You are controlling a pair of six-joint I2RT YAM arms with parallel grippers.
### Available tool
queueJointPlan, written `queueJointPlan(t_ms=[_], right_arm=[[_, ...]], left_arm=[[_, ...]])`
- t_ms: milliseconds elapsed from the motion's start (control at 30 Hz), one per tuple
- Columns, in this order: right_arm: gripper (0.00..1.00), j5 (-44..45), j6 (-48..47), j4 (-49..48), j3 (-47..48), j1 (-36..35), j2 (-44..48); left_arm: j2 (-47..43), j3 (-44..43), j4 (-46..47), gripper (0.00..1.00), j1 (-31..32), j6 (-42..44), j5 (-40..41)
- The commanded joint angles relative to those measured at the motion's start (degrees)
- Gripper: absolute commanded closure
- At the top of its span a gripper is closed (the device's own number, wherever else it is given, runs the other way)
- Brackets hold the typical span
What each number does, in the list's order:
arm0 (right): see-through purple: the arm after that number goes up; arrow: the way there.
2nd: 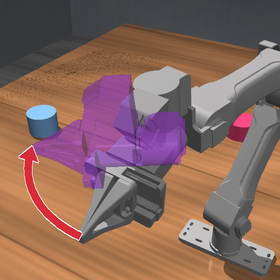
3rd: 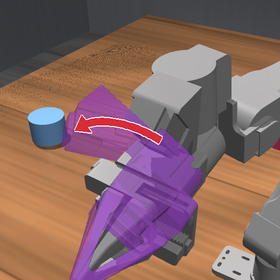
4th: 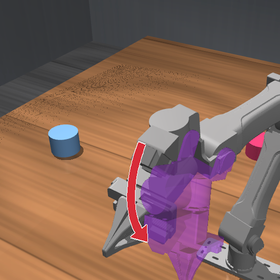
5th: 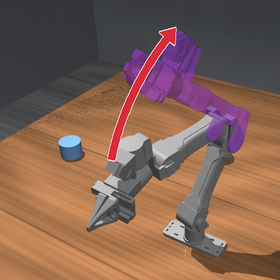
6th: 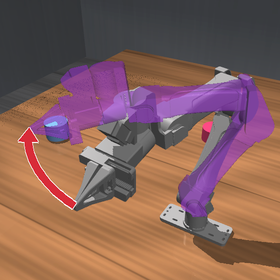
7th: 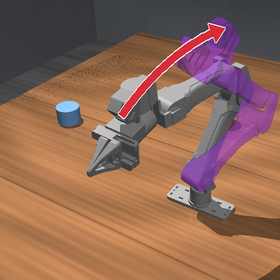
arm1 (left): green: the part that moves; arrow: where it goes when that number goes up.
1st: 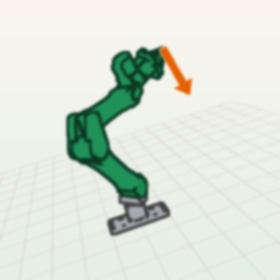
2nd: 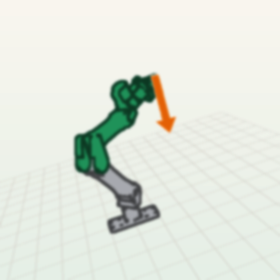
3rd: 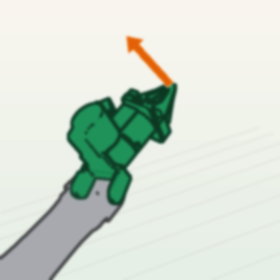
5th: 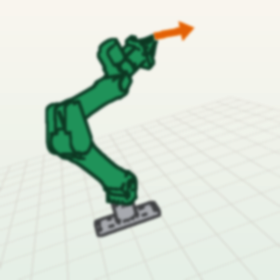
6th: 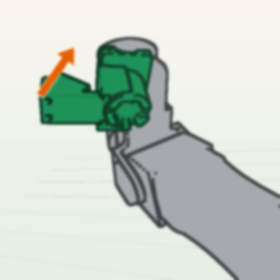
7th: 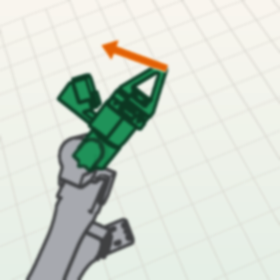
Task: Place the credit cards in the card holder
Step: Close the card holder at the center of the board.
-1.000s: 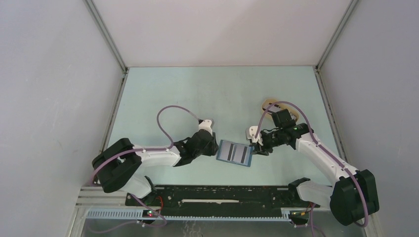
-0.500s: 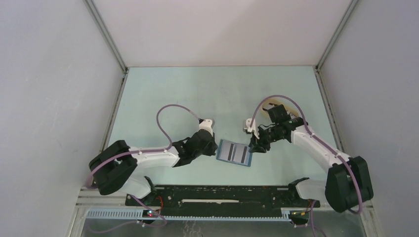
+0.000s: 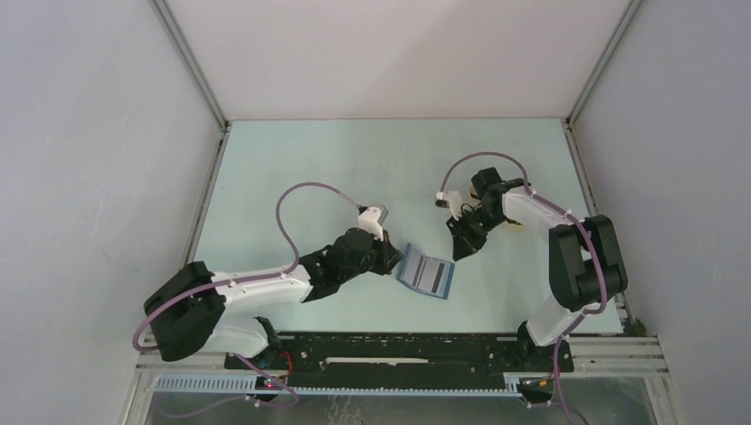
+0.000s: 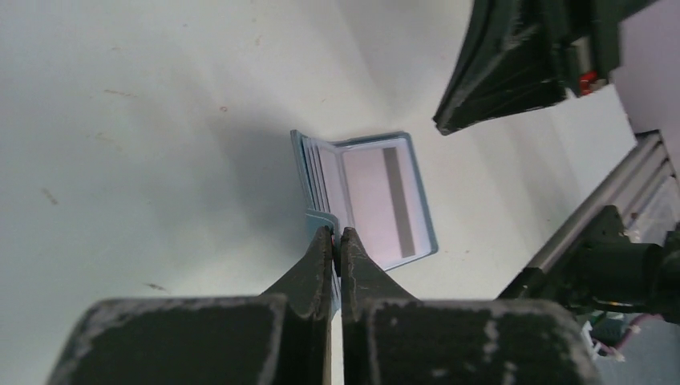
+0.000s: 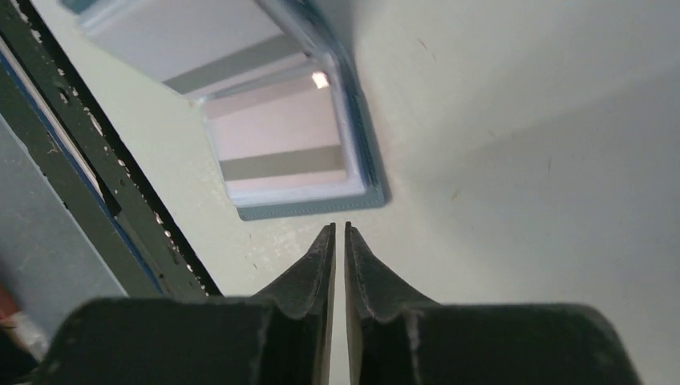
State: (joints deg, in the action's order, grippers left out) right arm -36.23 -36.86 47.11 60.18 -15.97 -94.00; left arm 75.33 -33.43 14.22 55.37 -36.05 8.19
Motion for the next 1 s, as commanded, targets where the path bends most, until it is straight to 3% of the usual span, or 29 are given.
queueJointPlan(t_ms=[0,400,967], right_arm=[[0.87,2.7,4.6,3.7,2.4,2.1,-2.3],[0.94,0.4,9.5,7.2,6.1,1.9,-13.8],[0.94,-2.0,11.6,7.1,7.6,4.0,-13.3]], left_arm=[[-1.2,0.9,7.2,1.00,0.4,-0.9,-5.5],[9.0,-5.4,13.8,1.00,4.0,-4.4,-13.4],[29.6,-19.2,15.9,1.00,8.0,-8.7,-17.1]])
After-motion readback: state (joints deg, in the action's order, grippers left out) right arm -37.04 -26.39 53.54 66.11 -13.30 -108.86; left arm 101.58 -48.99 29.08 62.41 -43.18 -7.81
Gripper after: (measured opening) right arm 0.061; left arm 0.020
